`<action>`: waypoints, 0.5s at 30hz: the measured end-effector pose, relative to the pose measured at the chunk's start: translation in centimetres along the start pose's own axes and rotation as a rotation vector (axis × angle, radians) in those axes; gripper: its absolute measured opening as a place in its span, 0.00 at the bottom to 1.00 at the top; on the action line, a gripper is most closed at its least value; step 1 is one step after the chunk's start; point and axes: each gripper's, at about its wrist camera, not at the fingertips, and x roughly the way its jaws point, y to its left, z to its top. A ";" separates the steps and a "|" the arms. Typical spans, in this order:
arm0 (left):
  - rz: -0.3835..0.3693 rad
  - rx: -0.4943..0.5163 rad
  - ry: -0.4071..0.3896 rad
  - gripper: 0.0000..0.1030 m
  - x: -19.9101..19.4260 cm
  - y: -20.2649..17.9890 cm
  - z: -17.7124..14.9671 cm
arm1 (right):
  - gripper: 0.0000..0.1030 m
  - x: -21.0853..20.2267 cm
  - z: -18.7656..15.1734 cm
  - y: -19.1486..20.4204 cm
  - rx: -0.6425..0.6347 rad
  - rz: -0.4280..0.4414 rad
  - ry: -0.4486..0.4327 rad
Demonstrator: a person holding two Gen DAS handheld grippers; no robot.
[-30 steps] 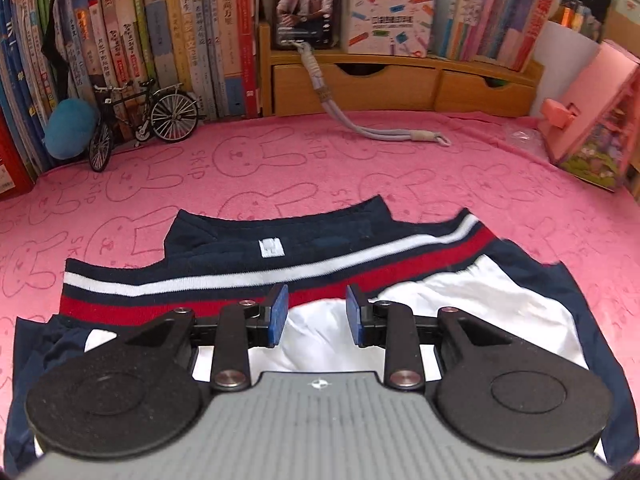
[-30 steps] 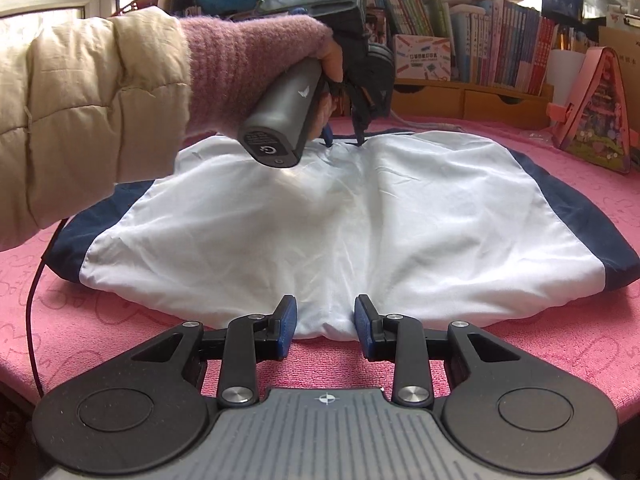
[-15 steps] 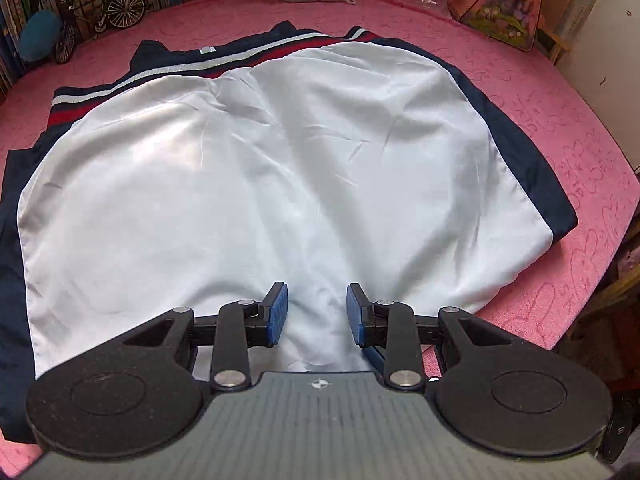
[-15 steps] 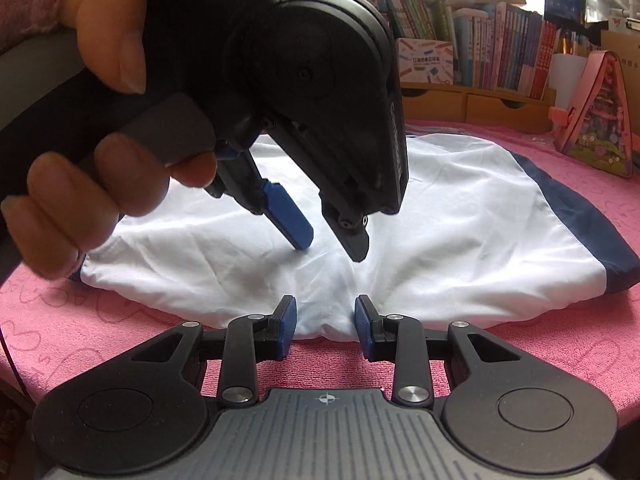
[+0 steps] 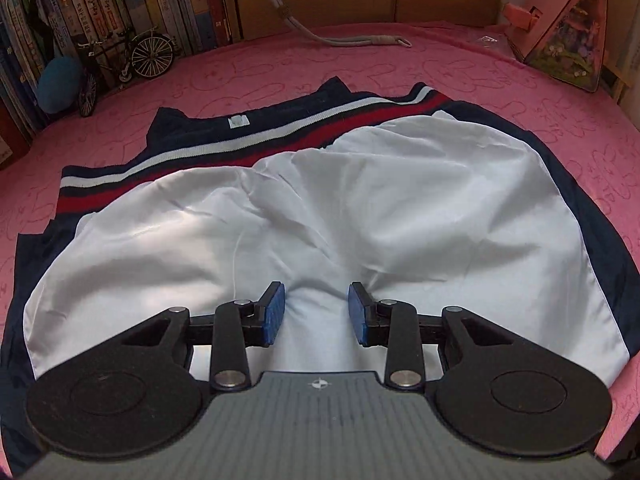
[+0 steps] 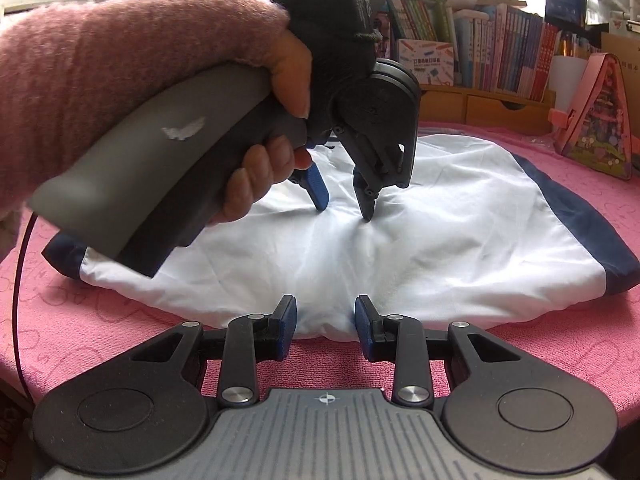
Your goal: Fold clothes
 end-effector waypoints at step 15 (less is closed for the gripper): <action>0.027 -0.159 -0.176 0.32 3.8 3.8 5.1 | 0.33 -0.2 -0.3 -0.1 -0.006 0.011 -0.022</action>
